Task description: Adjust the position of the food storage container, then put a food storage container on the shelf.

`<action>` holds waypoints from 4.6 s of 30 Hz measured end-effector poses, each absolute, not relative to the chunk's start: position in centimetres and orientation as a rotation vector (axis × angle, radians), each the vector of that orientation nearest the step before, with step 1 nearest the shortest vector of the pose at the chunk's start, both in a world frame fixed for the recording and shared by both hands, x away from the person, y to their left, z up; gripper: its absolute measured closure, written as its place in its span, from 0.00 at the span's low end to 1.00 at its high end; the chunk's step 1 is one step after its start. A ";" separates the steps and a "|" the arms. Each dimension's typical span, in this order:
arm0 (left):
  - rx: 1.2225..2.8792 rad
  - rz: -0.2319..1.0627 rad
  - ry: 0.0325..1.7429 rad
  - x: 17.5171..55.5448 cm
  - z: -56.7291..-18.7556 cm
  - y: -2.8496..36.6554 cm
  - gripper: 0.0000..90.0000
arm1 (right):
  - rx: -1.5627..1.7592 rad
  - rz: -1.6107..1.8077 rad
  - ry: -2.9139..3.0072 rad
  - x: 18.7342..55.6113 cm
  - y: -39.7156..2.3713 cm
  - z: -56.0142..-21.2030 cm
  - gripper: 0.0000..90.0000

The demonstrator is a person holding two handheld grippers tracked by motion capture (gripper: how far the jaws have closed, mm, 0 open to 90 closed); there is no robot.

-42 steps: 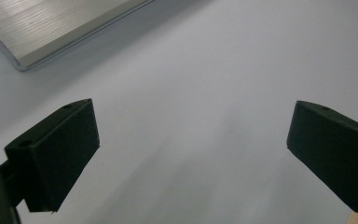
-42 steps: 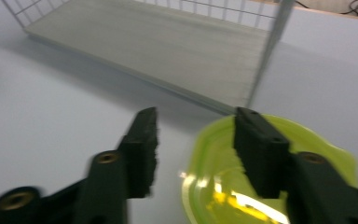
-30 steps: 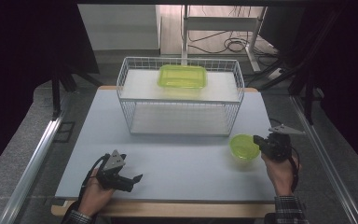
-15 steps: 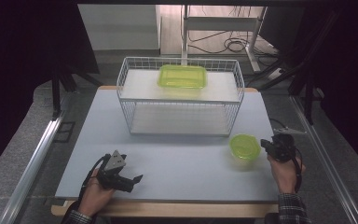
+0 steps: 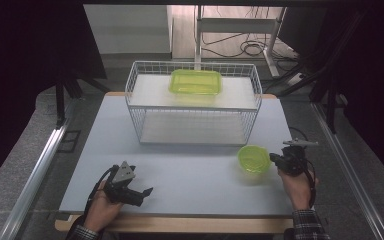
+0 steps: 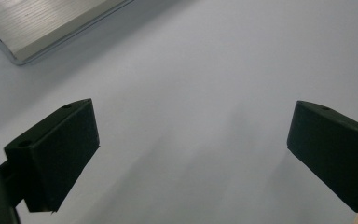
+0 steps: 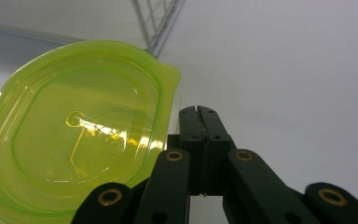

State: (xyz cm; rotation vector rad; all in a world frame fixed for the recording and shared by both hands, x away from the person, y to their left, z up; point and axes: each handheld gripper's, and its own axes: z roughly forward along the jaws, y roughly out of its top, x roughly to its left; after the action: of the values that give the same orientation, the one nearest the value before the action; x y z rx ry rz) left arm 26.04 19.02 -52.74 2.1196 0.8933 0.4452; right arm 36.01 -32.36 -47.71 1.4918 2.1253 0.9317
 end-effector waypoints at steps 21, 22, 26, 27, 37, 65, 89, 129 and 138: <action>2.152 0.446 0.886 26.1 -52.9 18.8 0.02 | 1.452 1.051 2.271 35.1 -27.8 -48.2 0.98; 2.152 0.445 0.886 26.1 -52.9 18.8 0.02 | 1.459 1.062 2.279 35.0 -27.7 -48.2 0.98; 2.152 0.446 0.886 26.1 -52.9 18.8 0.02 | 1.449 1.082 2.308 34.9 -27.0 -48.4 0.98; 2.152 0.445 0.886 26.1 -52.9 18.8 0.02 | 1.445 1.090 2.316 34.9 -26.7 -48.4 0.98; 2.152 0.446 0.885 26.1 -52.9 18.8 0.02 | 1.407 1.064 2.366 34.4 -25.4 -48.5 0.95; 2.152 0.447 0.889 26.1 -52.9 18.7 0.02 | 1.232 1.093 2.609 33.7 -17.5 -51.1 0.98; 2.153 0.450 0.887 26.0 -52.9 18.9 0.02 | 1.104 1.081 2.443 32.9 -21.5 -49.1 0.45; 2.161 0.452 0.886 26.1 -52.9 18.7 0.02 | 1.373 1.377 2.459 34.5 -20.3 -47.4 0.48; 2.162 0.453 0.886 26.1 -53.0 18.7 0.02 | 1.452 1.358 2.547 35.5 -18.8 -48.2 0.63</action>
State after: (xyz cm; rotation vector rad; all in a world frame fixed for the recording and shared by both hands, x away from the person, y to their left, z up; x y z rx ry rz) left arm 26.07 18.68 -52.97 2.1625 0.8862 0.4535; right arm 35.49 -18.78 -48.23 1.4516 2.5470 1.3576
